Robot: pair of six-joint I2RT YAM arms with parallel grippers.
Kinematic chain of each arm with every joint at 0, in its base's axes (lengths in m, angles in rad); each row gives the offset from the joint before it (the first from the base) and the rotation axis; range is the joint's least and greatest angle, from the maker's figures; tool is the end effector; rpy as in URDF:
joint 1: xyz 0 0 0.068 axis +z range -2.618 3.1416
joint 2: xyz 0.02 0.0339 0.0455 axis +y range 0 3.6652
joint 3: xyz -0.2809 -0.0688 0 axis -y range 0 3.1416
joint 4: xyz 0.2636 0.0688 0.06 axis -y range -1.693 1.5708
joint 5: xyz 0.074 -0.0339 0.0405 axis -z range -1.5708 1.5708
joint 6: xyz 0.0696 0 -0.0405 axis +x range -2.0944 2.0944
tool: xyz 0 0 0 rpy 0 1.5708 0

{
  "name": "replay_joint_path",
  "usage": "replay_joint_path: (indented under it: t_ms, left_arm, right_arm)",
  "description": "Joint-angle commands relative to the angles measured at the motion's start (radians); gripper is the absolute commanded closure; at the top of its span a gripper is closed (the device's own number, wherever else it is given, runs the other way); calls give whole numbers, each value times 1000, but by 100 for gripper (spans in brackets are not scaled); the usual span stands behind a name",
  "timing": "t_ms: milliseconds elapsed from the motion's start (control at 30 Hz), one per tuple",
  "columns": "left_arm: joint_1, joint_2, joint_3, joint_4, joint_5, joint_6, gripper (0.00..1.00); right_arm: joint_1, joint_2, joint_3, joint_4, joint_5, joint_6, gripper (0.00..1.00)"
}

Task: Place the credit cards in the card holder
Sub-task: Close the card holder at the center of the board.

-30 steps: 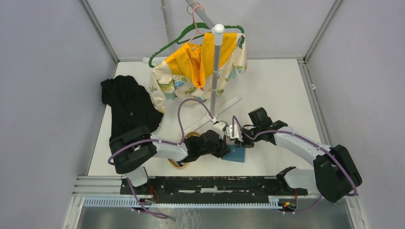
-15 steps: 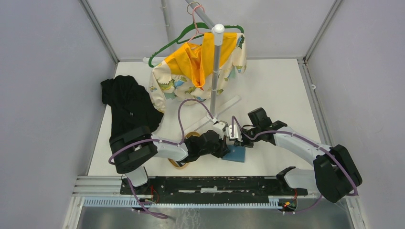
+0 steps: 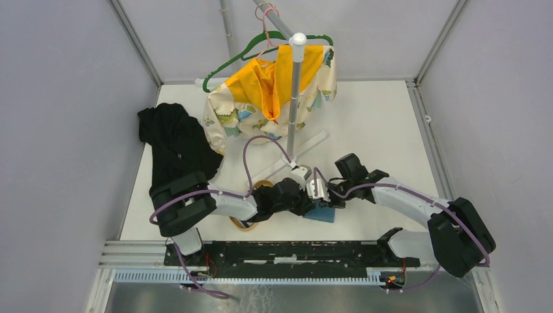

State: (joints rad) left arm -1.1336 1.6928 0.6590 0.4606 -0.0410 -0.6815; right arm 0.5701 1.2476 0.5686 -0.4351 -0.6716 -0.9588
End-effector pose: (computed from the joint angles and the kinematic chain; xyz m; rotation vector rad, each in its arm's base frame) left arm 0.1555 -0.3260 0.1187 0.4949 2.2673 -0.9668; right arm 0.1705 0.1607 0.1457 -1.8588 1.6482 0.7368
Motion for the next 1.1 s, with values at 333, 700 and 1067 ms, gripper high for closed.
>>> replay_joint_path:
  t_ms: [333,700,1067]
  left_arm:
    - [2,21,-3,-1,16,-23,98]
    - [2,21,2,-1,21,-22,98]
    - [2,24,2,3,23,-23,98]
  right_arm:
    - [24,-44,-28,5,75,-10,100]
    - [38,-58,-49,10,77,-32,100]
    - [74,-60,-56,6,84,-49,100]
